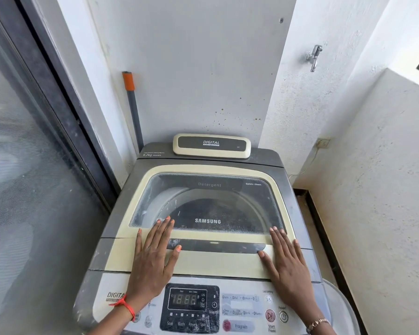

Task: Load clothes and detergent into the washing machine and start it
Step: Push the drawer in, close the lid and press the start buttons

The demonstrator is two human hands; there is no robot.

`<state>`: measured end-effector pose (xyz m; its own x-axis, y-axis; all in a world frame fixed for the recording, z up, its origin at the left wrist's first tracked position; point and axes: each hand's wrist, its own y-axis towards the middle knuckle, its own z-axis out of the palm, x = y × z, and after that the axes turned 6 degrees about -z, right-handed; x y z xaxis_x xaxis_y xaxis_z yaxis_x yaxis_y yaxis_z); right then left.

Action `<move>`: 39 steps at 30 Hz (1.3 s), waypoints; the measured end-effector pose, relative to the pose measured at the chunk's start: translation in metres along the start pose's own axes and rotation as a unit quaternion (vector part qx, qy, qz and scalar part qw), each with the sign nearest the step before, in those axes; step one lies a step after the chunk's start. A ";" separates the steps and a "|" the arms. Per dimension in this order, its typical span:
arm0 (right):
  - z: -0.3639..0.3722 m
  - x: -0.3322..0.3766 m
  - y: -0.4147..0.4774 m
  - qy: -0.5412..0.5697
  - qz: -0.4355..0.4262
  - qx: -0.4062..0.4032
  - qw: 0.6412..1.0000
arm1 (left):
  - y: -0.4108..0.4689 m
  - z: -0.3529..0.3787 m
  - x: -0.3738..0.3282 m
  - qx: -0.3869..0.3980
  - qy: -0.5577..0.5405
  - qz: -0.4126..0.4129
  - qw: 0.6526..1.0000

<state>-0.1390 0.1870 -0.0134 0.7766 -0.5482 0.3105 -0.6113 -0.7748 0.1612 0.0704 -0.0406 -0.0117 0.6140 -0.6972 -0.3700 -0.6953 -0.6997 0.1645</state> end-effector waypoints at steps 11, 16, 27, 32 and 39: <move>0.002 -0.001 0.001 -0.007 0.000 0.006 1.000 | 0.000 0.001 0.001 -0.011 0.020 0.011 1.000; 0.001 -0.001 0.000 -0.007 0.002 0.005 1.000 | 0.000 -0.001 -0.001 -0.018 0.025 0.014 0.999; 0.002 0.000 0.000 -0.005 0.004 0.000 1.000 | 0.000 0.002 0.000 -0.028 0.028 0.018 0.999; 0.002 0.000 0.000 -0.002 0.005 0.001 1.000 | 0.000 0.003 0.001 -0.027 0.021 0.017 0.999; -0.003 0.002 0.000 0.006 0.003 0.007 1.000 | 0.001 0.003 0.000 -0.031 0.008 0.015 0.999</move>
<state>-0.1377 0.1866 -0.0102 0.7714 -0.5490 0.3218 -0.6135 -0.7759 0.1471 0.0685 -0.0414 -0.0146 0.5995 -0.7196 -0.3503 -0.6888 -0.6868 0.2321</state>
